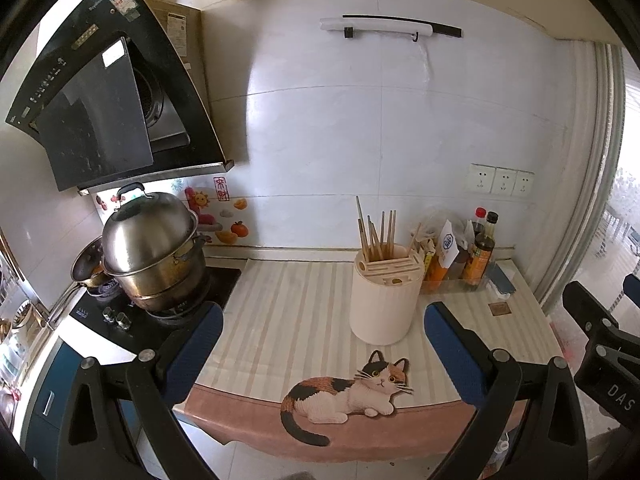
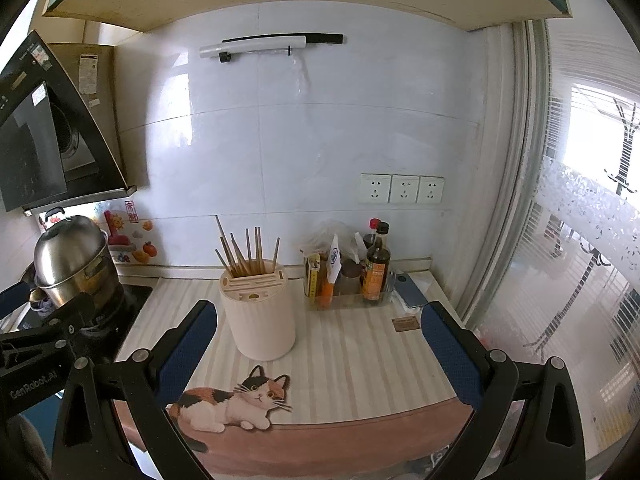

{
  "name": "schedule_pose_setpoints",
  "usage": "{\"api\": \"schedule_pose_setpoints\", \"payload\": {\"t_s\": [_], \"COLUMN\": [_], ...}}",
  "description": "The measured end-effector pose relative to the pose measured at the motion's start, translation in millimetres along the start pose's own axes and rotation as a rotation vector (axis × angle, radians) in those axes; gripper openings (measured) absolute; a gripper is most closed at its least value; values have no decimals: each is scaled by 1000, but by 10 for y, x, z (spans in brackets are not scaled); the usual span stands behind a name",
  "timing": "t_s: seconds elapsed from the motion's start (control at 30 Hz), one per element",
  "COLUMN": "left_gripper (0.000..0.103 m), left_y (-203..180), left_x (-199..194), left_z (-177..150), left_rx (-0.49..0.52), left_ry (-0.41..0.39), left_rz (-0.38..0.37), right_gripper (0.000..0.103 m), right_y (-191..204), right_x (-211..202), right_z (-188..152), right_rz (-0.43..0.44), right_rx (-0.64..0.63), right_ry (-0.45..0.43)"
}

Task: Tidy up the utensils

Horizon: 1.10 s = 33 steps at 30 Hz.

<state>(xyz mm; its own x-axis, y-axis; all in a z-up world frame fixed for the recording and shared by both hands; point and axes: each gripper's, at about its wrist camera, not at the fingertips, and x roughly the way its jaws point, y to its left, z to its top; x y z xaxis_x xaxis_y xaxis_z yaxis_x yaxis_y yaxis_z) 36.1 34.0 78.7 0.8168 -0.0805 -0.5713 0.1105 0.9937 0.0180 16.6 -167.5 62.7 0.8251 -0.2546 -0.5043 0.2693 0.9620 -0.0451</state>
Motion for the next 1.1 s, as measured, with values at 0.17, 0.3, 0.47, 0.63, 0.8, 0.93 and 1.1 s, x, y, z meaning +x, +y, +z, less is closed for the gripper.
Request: {"api": "schedule_pose_setpoints", "payload": {"t_s": [0.17,0.3,0.47,0.63,0.8,0.93,1.1], "left_gripper": [103,103,103,103,103,103,103], "left_y": [16,33,45,86,93,102,129], "left_x": [-3,-1,14,18,11,8,10], "left_z": [20,24,26,17,19,16,2], "left_rx": [-1,-1,-3,-5,-4,-4,-7], "left_ry": [-8,-9,-10,-10,-9,-10,-10], "left_rz": [7,8,11,10,10,9,7], "right_gripper": [103,103,103,103,103,103,103], "right_y": [34,56,97,117,127,167,220], "right_x": [19,31,46,57,64,67,56], "right_z": [8,24,26,28,33,31,24], "right_rz": [2,5,5,5,6,5,3], "right_rx": [-5,-5,-5,-6,-5,-12,-16], "right_ry": [0,-3,0,2,3,1,2]}}
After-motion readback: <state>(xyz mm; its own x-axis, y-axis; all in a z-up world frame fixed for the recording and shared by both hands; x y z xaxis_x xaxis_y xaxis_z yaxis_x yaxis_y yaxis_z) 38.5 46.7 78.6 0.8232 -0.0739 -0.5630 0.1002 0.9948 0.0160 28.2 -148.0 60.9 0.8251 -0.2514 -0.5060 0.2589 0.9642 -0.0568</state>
